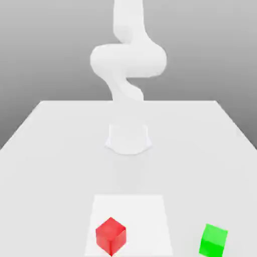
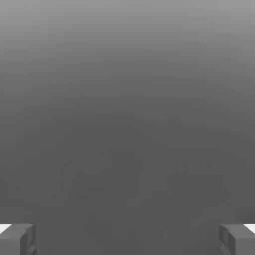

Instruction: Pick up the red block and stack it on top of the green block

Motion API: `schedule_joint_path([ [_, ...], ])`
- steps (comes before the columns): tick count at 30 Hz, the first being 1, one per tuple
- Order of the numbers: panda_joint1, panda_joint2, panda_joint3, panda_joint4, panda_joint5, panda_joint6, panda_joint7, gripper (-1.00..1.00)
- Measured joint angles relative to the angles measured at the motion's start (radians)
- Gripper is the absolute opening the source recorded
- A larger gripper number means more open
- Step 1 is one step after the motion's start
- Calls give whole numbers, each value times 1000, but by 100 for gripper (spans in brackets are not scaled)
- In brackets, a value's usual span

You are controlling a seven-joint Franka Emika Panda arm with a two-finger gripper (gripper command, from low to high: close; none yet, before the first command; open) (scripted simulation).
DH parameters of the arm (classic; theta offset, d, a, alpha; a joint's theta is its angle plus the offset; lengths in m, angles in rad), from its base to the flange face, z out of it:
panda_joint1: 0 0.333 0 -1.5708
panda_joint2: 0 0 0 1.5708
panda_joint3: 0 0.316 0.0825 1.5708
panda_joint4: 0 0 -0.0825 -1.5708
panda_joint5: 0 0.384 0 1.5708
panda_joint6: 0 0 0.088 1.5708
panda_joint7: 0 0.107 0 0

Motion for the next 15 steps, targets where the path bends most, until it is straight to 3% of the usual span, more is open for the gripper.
schedule_joint_path([
  [15,-159,552,100,-110,-108,212,419,0],
])
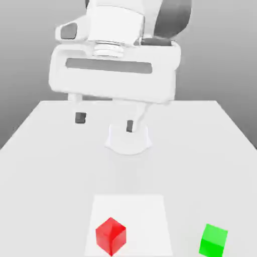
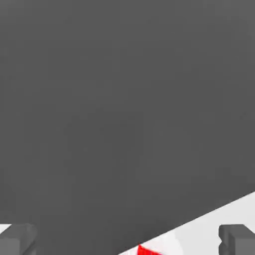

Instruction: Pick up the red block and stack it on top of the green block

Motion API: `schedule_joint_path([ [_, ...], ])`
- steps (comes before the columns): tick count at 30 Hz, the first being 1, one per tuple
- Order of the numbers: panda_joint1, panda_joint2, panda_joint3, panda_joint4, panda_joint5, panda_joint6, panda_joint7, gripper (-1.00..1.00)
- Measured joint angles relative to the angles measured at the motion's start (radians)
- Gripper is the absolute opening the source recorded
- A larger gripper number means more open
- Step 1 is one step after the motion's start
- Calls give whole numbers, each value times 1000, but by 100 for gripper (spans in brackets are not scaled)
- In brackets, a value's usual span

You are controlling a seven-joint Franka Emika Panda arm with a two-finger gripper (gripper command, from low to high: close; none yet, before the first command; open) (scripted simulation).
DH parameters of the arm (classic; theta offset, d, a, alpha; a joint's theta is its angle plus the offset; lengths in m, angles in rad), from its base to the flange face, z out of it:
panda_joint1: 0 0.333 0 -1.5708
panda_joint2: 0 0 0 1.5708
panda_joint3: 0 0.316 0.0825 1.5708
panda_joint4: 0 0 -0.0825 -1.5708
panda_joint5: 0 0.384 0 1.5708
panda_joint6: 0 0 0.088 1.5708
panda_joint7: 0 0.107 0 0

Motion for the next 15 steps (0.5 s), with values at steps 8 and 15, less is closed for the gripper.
schedule_joint_path([
  [8,-22,281,-4,-60,36,117,155,0],
  [15,3,521,-39,-48,18,292,214,-100],
])
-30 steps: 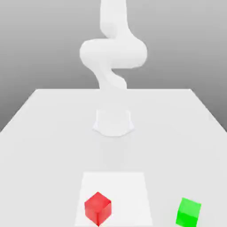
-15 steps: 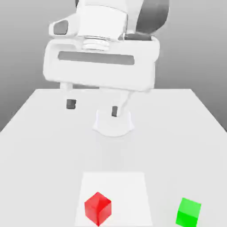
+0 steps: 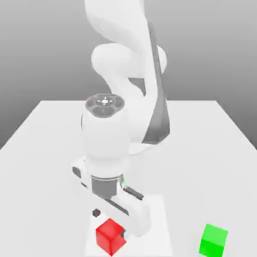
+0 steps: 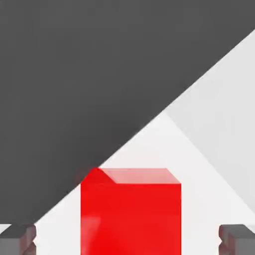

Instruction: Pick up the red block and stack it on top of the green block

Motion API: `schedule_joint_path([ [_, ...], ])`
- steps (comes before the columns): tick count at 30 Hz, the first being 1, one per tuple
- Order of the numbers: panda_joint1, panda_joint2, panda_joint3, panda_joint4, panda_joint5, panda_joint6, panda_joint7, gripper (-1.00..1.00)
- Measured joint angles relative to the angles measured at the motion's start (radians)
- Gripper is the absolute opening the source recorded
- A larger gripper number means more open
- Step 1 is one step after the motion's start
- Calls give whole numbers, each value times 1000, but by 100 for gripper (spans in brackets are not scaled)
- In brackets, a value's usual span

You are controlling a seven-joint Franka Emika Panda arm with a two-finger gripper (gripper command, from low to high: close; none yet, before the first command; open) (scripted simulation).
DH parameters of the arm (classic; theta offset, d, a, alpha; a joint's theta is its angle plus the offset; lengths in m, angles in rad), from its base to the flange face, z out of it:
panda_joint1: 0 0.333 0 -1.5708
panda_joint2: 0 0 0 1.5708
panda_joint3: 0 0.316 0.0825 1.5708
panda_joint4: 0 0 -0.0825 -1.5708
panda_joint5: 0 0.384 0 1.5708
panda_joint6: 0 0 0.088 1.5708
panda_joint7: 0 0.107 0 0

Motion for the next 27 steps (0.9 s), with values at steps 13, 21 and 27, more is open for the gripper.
schedule_joint_path([
  [13,2,-161,57,-11,41,-150,-52,-100],
  [21,200,-119,247,107,-48,-241,-158,-100],
  [27,253,-17,219,128,-124,-166,-120,100],
])
